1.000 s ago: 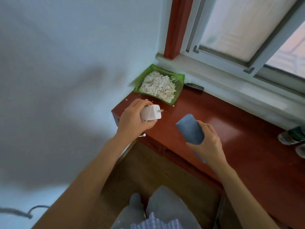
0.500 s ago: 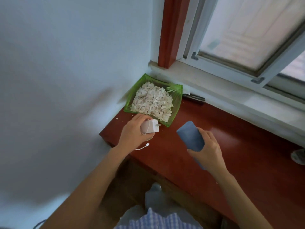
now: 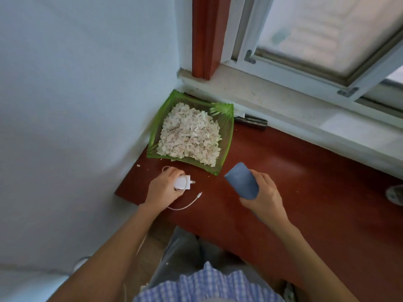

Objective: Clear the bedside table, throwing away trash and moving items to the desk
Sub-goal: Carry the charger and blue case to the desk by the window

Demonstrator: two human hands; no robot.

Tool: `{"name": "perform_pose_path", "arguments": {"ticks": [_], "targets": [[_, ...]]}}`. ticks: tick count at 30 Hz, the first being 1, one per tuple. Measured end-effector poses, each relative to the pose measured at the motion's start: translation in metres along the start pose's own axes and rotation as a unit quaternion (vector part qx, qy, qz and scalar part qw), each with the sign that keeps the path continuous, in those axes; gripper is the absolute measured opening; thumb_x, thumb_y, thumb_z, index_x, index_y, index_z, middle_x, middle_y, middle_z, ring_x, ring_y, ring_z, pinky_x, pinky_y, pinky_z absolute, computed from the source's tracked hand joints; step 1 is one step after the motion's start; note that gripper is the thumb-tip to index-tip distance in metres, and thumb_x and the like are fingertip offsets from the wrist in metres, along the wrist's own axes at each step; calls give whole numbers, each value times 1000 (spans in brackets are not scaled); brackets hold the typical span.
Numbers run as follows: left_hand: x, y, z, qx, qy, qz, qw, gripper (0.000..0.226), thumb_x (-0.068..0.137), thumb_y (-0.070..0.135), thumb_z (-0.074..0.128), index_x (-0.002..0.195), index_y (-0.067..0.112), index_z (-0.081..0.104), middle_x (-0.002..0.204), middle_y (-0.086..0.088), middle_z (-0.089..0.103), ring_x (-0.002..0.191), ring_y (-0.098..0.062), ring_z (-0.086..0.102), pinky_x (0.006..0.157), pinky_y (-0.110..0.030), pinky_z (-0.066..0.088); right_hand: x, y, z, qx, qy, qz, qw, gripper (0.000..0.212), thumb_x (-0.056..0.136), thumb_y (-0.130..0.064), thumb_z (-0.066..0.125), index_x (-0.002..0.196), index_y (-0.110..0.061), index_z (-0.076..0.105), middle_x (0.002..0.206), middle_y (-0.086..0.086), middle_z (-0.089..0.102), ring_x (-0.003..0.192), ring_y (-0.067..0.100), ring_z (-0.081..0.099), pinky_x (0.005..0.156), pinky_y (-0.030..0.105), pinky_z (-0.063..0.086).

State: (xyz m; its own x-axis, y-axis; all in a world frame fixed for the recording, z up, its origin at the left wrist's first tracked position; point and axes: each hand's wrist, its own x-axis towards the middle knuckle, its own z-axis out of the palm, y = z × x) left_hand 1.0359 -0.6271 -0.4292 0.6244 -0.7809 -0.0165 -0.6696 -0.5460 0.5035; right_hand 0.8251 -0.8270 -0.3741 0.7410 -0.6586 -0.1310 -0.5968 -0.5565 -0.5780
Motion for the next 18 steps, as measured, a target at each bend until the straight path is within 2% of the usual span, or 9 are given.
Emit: {"name": "perform_pose_path", "arguments": {"ticks": [3, 9, 11, 15, 18], "targets": [[9, -9, 4, 8, -14, 8, 1000, 49, 56, 24, 84, 101, 20, 63, 99, 4, 63, 87, -20, 64, 60, -30, 50, 0, 0, 4, 7, 2, 24, 1000, 81, 62, -19, 80, 135, -15, 44, 125, 1, 50, 112, 20, 49, 81, 26, 38], [9, -15, 8, 29, 5, 11, 1000, 48, 58, 29, 84, 99, 14, 64, 92, 0, 64, 85, -23, 63, 58, -30, 50, 2, 1, 12, -6, -3, 56, 998, 82, 64, -19, 80, 137, -14, 42, 126, 3, 49, 115, 22, 47, 81, 27, 36], [8, -16, 8, 39, -1, 1, 999, 51, 60, 32, 83, 103, 14, 63, 95, -1, 65, 89, -23, 63, 59, -32, 51, 2, 3, 13, -10, -5, 65, 998, 82, 64, -20, 79, 137, -14, 41, 127, 3, 49, 115, 22, 47, 80, 27, 36], [3, -21, 6, 58, -23, -15, 998, 73, 65, 44, 79, 125, 12, 53, 111, -5, 64, 100, -25, 61, 69, -35, 53, 3, 8, 15, -8, -10, 72, 997, 83, 64, -20, 79, 137, -14, 41, 127, 3, 48, 115, 23, 47, 82, 30, 39], [-9, -18, -2, 91, 6, 5, 996, 64, 73, 53, 64, 120, 9, 55, 110, -6, 64, 98, -25, 61, 72, -36, 53, 6, 14, 14, -13, -13, 73, 997, 83, 63, -20, 79, 137, -15, 41, 127, 3, 49, 115, 23, 47, 84, 32, 41]]}}
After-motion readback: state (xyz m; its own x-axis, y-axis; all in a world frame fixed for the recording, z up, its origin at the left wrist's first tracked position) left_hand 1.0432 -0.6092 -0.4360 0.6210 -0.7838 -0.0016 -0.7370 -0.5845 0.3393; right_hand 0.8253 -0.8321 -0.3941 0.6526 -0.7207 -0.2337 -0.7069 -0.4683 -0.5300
